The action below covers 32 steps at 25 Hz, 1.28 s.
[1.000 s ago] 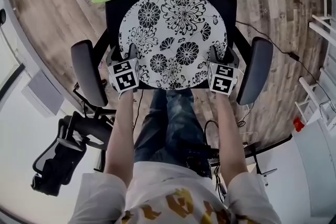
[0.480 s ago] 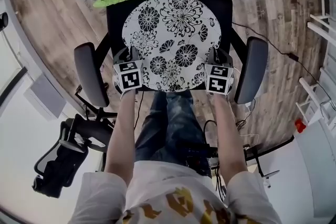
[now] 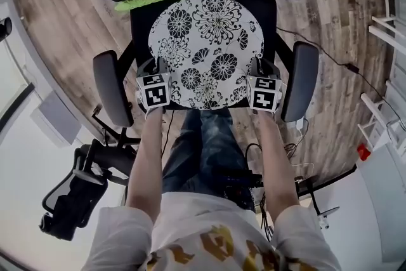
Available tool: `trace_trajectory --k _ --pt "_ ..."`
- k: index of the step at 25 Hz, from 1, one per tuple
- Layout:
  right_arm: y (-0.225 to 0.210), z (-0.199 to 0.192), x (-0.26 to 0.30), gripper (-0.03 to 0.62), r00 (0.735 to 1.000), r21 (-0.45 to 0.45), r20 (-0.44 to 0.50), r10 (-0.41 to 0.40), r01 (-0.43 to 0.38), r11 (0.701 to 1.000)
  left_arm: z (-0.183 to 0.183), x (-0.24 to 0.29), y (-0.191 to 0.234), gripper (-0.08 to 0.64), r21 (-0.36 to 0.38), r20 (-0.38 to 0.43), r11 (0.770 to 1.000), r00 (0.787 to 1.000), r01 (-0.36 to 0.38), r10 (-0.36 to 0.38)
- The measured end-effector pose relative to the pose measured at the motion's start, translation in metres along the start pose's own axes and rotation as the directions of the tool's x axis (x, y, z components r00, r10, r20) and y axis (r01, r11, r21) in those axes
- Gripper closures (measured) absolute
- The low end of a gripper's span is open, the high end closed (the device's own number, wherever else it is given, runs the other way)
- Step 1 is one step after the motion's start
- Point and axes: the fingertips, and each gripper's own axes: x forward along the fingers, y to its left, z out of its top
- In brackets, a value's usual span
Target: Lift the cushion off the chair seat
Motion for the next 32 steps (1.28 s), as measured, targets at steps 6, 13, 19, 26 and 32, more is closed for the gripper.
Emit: trace_trajectory --k 6,13,19,26,32 --pt "-0.001 0.004 -0.004 0.569 1.0 0.01 -0.001 -0.015 0.015 1.0 0.004 -0.008 0.0 0.526 -0.007 0.024 1.0 1.0 -0.008 0.008" --pt "0.002 0.01 -0.016 0.569 1.0 -0.013 0.008 -0.006 0.006 1.0 0.011 -0.022 0.001 0.526 -0.003 0.04 1.0 0.999 -0.025 0.025" --pt "0.003 0.014 -0.027 0.569 1.0 -0.016 0.019 -0.013 0.013 1.0 0.016 -0.035 0.002 0.526 -0.009 0.061 0.999 0.997 -0.035 0.036" --pt "0.002 0.022 -0.05 0.569 0.998 0.005 0.05 -0.034 0.034 0.999 0.014 -0.057 -0.005 0.526 0.043 0.072 0.998 0.997 -0.038 0.035" --pt "-0.003 0.027 -0.064 0.569 0.997 0.015 0.072 -0.032 0.031 0.999 0.018 -0.073 -0.013 0.526 0.027 0.088 0.999 0.995 -0.046 0.044"
